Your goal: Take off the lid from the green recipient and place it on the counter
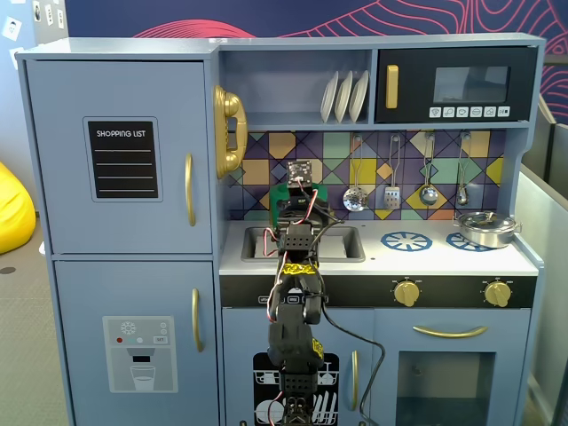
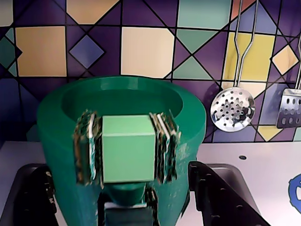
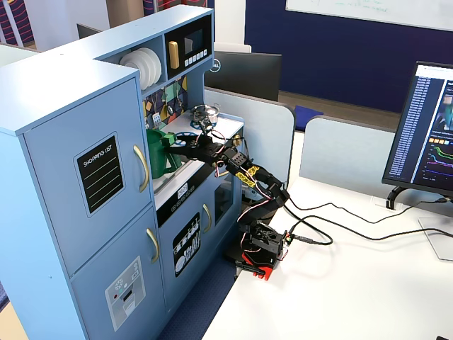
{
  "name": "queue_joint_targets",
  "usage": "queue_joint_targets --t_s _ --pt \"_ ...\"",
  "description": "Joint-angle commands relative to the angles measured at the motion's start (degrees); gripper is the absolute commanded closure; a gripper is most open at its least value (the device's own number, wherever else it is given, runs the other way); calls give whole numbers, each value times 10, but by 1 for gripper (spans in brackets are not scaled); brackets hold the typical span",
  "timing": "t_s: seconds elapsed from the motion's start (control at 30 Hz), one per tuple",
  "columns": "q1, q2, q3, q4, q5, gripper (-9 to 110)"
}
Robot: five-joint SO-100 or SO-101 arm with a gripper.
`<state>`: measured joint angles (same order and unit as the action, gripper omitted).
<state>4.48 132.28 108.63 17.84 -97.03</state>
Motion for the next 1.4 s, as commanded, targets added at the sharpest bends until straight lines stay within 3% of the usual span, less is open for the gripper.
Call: queue_joint_targets --t_s 0.0,0.57,0.63,0.73,1.37 --pt "-11 -22 -62 -21 -9 72" --pt "-22 -105 -143 -25 -21 79" --pt "-25 -107 -144 -22 -25 84" --pt "-33 -113 -151 -4 -50 101" --pt "-3 -142 -248 -4 -40 101"
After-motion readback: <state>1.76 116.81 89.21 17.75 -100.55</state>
